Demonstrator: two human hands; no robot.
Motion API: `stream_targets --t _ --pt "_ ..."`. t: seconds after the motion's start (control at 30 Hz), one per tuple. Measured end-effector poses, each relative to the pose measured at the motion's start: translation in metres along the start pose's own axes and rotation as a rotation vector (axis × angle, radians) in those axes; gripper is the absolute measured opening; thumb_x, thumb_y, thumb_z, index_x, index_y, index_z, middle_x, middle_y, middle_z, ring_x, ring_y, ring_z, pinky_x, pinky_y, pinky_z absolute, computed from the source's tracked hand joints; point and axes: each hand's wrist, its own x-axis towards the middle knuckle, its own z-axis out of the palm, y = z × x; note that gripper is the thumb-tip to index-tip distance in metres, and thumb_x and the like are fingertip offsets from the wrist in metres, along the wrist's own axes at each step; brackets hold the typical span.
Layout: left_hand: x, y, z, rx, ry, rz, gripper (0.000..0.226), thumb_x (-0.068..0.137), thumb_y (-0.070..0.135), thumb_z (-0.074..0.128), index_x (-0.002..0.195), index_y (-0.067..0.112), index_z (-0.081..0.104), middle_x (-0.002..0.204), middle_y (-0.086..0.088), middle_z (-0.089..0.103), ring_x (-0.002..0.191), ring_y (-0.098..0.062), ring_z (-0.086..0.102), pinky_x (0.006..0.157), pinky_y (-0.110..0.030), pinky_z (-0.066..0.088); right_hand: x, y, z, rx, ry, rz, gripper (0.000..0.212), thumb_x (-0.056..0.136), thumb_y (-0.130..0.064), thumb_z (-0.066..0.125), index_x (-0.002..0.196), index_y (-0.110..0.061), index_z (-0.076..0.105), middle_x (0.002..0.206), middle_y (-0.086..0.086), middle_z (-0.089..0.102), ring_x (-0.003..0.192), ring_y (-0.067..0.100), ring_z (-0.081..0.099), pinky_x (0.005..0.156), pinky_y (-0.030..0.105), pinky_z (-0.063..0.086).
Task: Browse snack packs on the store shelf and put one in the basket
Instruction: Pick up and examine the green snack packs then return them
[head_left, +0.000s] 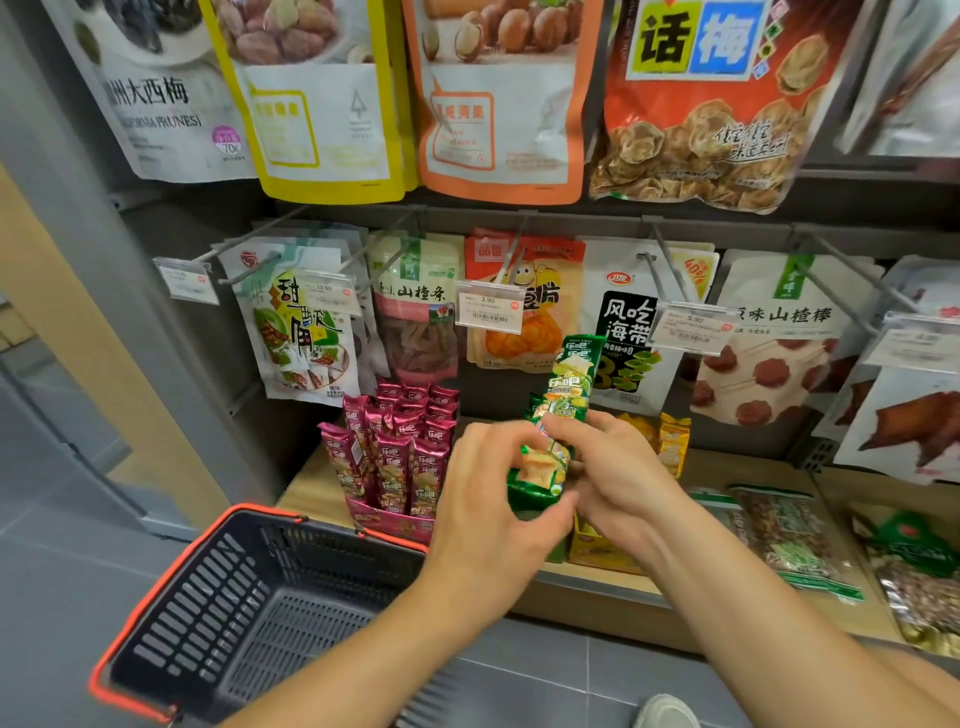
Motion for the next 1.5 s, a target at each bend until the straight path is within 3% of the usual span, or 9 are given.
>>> stream_targets --t 0.2,0.33,0.5,0.73,1.03,1.17,1.33,1.43,1.5 --pt "0.005 -0.008 -0.004 -0.144 -0.060 -0.269 0.043 0.055 0.028 0.092 0.082 0.033 0.058 0.085 0.009 0.064 0.074 -0.009 0.061 0.066 -0.033 0.054 0.002 -0.003 -0.004 -0.022 0.000 0.053 0.021 0.091 0.001 0.059 0.111 0.000 0.061 0.096 0.020 0.069 0.084 0.031 0.069 0.061 0.042 0.059" --pt "0.008 -0.011 -0.011 -0.174 -0.127 -0.176 0.040 0.052 0.015 0.094 0.077 0.032 0.067 0.079 0.004 0.065 0.071 -0.009 0.060 0.062 -0.024 0.051 0.001 -0.007 -0.006 -0.052 -0.004 0.086 0.023 0.091 0.002 0.058 0.113 0.002 0.060 0.099 0.021 0.068 0.083 0.030 0.068 0.059 0.041 0.058" --pt "0.012 -0.012 -0.019 -0.259 -0.294 -0.195 0.038 0.059 0.004 0.089 0.086 0.028 0.077 0.069 0.010 0.063 0.063 0.002 0.055 0.062 -0.014 0.047 -0.001 -0.009 -0.009 -0.106 -0.041 0.131 0.023 0.091 0.002 0.055 0.113 0.001 0.062 0.095 0.020 0.069 0.083 0.030 0.067 0.072 0.043 0.057" --pt "0.014 -0.018 -0.019 -0.504 -0.436 -0.334 0.042 0.079 0.008 0.077 0.111 0.034 0.067 0.092 0.003 0.065 0.083 -0.010 0.063 0.076 -0.023 0.054 -0.005 -0.009 -0.015 -0.272 -0.107 0.163 0.021 0.081 0.003 0.051 0.098 0.002 0.063 0.079 0.016 0.065 0.063 0.025 0.065 0.055 0.030 0.054" --pt "0.040 -0.055 -0.033 -0.518 -0.015 -0.554 0.034 0.091 0.016 0.064 0.117 0.033 0.050 0.074 0.002 0.063 0.070 -0.008 0.064 0.066 -0.026 0.055 -0.013 -0.005 -0.021 -0.683 -0.411 0.288 0.048 0.083 0.011 0.053 0.120 -0.019 0.057 0.106 0.028 0.065 0.091 0.041 0.068 0.077 0.044 0.058" --pt "0.044 -0.066 -0.049 -0.398 -0.114 -0.563 0.017 0.094 0.020 0.061 0.108 0.022 0.069 0.064 0.005 0.066 0.054 -0.009 0.058 0.051 -0.022 0.048 -0.014 -0.003 -0.025 -0.940 -0.462 0.259 0.051 0.081 0.005 0.062 0.120 -0.027 0.052 0.118 0.026 0.062 0.079 0.029 0.056 0.053 0.027 0.039" --pt "0.044 -0.057 -0.057 -0.302 -0.183 -0.458 0.023 0.090 0.007 0.065 0.075 0.022 0.074 0.048 0.001 0.061 0.042 -0.005 0.053 0.044 -0.016 0.042 -0.013 0.003 -0.021 -1.184 -0.471 0.050 0.030 0.086 -0.022 0.071 0.113 -0.022 0.058 0.101 0.005 0.066 0.082 0.013 0.057 0.072 0.032 0.047" --pt "0.042 -0.045 -0.052 -0.239 -0.291 -0.390 0.024 0.084 0.004 0.071 0.070 0.023 0.073 0.049 0.001 0.064 0.042 -0.010 0.057 0.045 -0.020 0.046 -0.012 0.008 -0.011 -1.155 -0.388 -0.194 0.043 0.084 -0.037 0.072 0.122 -0.037 0.052 0.112 -0.010 0.059 0.096 0.004 0.061 0.079 0.014 0.050" --pt "0.035 -0.037 -0.045 -0.188 -0.375 -0.331 0.024 0.082 0.006 0.073 0.069 0.026 0.073 0.052 0.003 0.067 0.044 -0.010 0.060 0.046 -0.021 0.047 -0.010 0.009 -0.007 -1.202 -0.359 -0.351 0.049 0.084 -0.040 0.071 0.128 -0.040 0.050 0.123 -0.015 0.058 0.110 0.003 0.057 0.093 0.022 0.049"
